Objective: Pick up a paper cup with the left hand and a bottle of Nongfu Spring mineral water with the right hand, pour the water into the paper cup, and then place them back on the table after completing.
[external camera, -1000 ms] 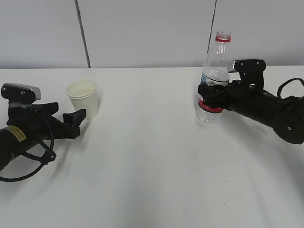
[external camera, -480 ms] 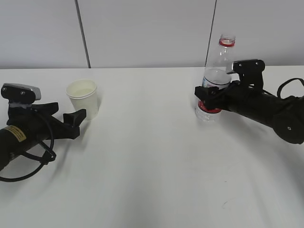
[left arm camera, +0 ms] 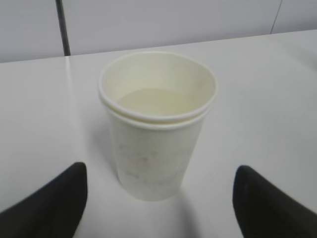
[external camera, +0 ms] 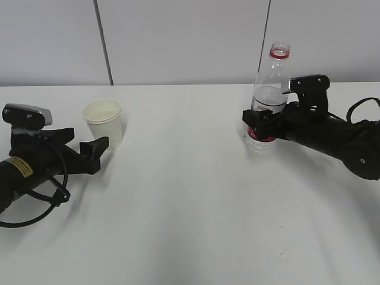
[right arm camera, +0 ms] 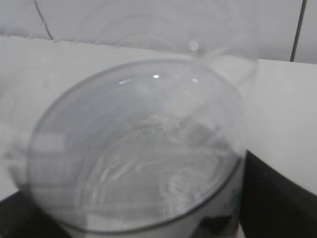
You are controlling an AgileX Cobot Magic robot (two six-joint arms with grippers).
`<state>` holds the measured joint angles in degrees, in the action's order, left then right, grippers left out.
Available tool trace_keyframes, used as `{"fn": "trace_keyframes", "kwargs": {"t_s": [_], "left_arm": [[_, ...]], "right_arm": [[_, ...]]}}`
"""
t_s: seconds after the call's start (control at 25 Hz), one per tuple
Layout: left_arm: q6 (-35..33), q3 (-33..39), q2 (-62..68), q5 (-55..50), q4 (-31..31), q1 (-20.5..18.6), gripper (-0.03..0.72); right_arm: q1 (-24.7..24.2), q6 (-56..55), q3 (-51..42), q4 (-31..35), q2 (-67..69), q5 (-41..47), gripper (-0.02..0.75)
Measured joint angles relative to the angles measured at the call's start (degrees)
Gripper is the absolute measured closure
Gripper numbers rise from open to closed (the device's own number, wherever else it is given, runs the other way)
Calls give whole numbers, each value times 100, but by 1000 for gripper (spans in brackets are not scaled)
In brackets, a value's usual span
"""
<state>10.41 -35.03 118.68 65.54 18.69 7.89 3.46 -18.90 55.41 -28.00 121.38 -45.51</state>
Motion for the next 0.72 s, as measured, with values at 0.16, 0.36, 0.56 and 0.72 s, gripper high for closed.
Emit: {"fn": "trace_keyframes", "kwargs": {"t_s": [0.16, 0.36, 0.56, 0.72], "left_arm": [[0, 0, -79, -5, 14, 0, 139], [0, 0, -100, -5, 14, 0, 139], [0, 0, -100, -5, 26, 0, 139], [0, 51, -105, -5, 32, 0, 139]], "right_arm": [[0, 0, -49, -92, -35, 0, 98], [0, 0, -301, -114, -213, 13, 109], [0, 0, -564, -112, -433, 37, 111], [0, 0, -681, -53, -603, 198, 111]]}}
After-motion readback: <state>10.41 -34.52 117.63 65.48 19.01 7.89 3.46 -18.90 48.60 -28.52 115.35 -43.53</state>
